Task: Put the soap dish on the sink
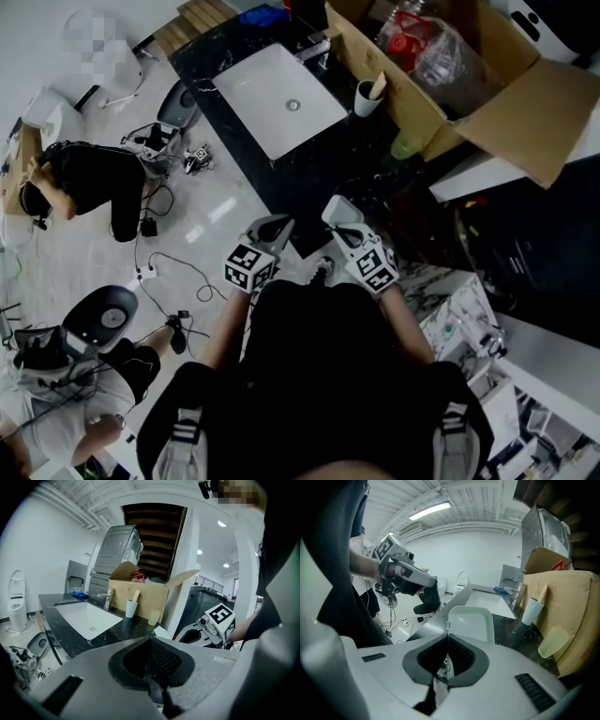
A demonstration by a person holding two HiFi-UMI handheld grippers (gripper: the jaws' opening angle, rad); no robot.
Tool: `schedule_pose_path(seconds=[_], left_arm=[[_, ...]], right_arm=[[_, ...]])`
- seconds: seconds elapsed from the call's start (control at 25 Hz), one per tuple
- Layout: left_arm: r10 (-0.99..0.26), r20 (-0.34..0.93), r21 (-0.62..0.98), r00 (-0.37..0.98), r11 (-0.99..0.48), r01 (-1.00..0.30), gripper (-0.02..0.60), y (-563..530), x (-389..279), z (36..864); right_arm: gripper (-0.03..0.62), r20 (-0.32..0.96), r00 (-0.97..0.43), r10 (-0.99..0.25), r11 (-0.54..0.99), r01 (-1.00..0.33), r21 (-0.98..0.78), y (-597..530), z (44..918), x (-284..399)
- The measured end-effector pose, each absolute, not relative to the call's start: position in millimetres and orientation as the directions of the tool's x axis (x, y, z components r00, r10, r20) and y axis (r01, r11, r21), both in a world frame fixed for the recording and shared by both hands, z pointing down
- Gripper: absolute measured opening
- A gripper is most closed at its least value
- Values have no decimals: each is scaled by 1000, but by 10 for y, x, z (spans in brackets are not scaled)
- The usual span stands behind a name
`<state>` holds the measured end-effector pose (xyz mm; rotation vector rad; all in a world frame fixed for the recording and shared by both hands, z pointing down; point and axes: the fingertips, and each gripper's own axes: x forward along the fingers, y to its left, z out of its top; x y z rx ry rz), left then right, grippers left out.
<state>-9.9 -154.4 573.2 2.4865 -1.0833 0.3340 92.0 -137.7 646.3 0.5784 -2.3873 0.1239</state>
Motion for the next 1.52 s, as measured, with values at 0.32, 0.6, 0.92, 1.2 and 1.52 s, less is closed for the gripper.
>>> schedule_pose_path(seconds=[0.32,0.6,0.92,1.2,1.52], left_arm=[[-653,375,263,658,-606,-751,-2,-1447,152,5764],[-670,380,251,638,-589,-768,-2,-1441,205,5776],[-654,388,255,649,-601,-758,-2,-1421,295,5754],[-643,386,251,661,-617,-746,-2,-1465,276,5785],[-629,388,252,673,-630,-734,-2,-1574,254,5807]], right_arm=[[-2,634,-685,-359,906,-419,60,-1337,6566,1164],[-2,636,-690,-345,913,-404,57,-1313,6625,1248],[-2,648,-679,-345,914,-400,68,-1344,6621,1342],[-2,657,-669,-348,908,-415,58,-1335,6674,1339],[-2,666,-662,-344,908,-414,58,-1439,6774,1290]])
